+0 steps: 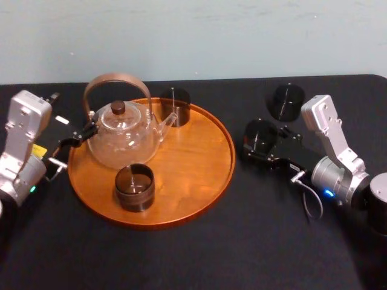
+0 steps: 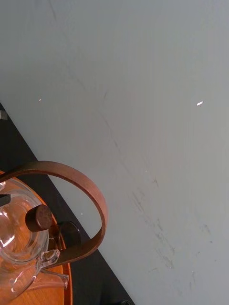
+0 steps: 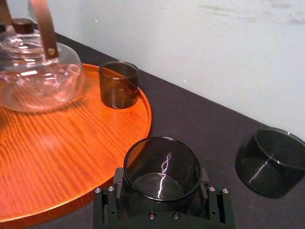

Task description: Pick up the glass from the table and place it on the tray.

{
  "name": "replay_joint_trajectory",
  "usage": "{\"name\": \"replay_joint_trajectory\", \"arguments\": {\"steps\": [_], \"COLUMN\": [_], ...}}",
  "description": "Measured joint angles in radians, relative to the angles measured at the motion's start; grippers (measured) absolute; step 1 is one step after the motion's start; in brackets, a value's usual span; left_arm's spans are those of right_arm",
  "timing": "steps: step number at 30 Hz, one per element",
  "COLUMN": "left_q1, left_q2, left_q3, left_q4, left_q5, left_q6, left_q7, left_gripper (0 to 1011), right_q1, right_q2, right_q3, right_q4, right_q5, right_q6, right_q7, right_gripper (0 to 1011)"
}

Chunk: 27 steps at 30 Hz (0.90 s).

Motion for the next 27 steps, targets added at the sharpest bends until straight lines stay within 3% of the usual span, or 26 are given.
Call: {"name": "replay_joint_trajectory", "arguments": {"steps": [15, 27], "left_q1": [0.000, 0.000], "left_q2": [0.000, 0.000], "left_q3": [0.000, 0.000], "left_q4": [0.000, 0.000], "left_q5": [0.000, 0.000], "left_q6": [0.000, 0.000], "left_q7": [0.000, 0.000], "left_gripper": [1010, 1009], "right_q1": [-0.037, -0.016], "right_q2": [0.016, -0.004], "right_q3": [-0.017, -0.061], "right_q4": [-0.135, -0.160], "right_q5": [-0.016, -0.026], "right_q6": [0.037, 0.054], "right_q7": [0.012, 0.030], "right_gripper": [913, 913]}}
